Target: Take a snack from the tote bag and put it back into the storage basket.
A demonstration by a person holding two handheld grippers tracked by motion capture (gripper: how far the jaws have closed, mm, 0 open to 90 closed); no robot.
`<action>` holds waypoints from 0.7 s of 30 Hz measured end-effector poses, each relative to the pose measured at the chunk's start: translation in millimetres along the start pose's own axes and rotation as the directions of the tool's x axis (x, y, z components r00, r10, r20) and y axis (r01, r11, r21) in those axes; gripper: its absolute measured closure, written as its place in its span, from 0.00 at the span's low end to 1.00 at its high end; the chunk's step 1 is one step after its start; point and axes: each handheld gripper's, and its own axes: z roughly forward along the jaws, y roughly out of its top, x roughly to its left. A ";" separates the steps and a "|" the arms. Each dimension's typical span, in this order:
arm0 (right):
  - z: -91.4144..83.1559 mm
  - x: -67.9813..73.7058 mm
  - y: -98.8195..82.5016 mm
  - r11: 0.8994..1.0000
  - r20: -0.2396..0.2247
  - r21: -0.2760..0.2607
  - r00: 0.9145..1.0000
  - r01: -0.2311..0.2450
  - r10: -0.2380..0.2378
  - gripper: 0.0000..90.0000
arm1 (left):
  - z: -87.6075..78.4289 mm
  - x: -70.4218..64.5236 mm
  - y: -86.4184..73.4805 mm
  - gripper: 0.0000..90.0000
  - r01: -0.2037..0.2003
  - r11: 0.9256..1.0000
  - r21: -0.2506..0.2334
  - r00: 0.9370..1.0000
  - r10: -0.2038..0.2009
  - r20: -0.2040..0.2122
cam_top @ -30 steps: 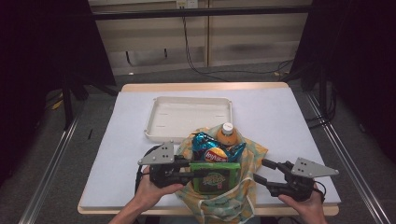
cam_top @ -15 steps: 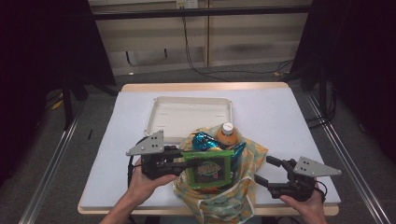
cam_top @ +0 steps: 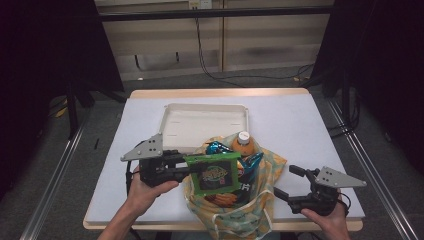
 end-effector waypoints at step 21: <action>2.0 -2.3 -1.4 1.000 0.007 0.026 1.000 -0.003 0.003 0.00 | -60.0 19.2 -0.2 0.81 0.018 0.999 -0.035 0.993 -0.022 -0.113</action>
